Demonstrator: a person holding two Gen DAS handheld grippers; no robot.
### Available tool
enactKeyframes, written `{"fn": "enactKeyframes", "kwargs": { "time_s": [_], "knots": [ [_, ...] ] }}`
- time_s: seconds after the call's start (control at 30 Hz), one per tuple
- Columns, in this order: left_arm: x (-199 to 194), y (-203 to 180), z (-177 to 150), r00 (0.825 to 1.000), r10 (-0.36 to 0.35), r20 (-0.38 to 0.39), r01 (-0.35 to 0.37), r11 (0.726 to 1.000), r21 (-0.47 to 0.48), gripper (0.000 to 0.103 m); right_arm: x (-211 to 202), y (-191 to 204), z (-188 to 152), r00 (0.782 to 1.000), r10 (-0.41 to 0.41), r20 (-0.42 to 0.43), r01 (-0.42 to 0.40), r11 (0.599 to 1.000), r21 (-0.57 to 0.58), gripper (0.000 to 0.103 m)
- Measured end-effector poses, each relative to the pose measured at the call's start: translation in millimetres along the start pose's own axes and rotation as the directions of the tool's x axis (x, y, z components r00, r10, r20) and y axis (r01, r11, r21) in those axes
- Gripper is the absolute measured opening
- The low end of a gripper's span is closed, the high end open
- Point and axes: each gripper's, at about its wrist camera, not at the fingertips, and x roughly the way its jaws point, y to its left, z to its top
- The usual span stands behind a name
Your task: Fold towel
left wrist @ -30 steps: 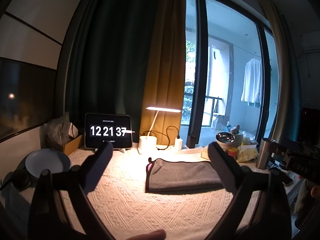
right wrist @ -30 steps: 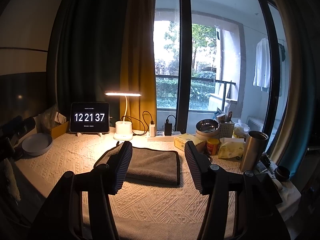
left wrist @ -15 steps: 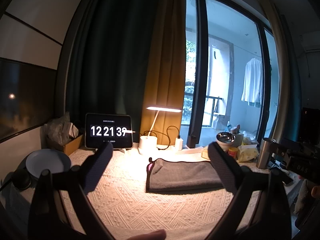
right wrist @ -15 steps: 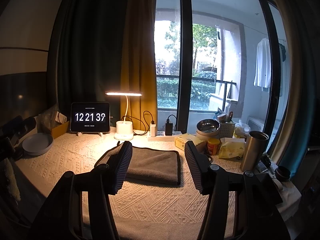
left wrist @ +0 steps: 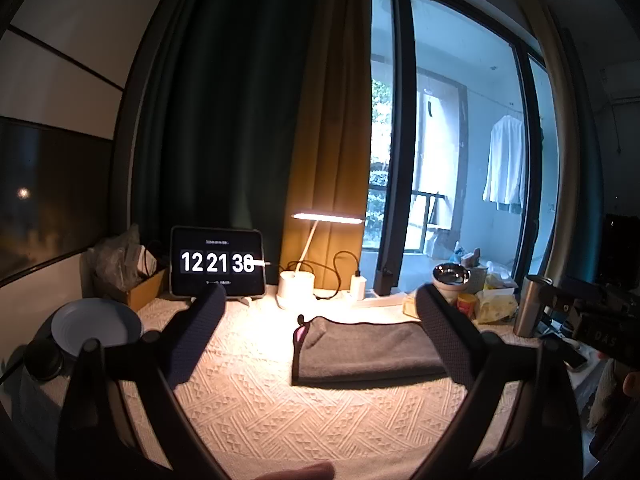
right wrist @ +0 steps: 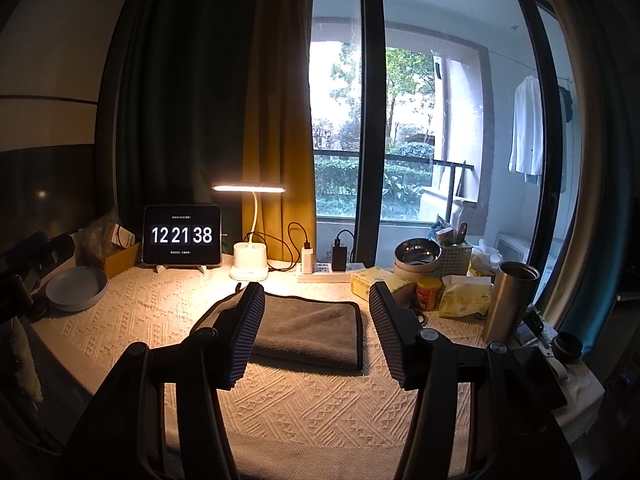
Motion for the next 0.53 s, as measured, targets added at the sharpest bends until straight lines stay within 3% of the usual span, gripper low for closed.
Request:
{"fn": "enactKeyframes", "kwargs": {
  "time_s": [0.53],
  "knots": [
    [10,-2,-3,1.000,-0.002,-0.008,0.002,1.000,0.002,0.097,3,8,4,1.000,0.020,0.009,-0.020,1.000,-0.009,0.058]
  ]
}}
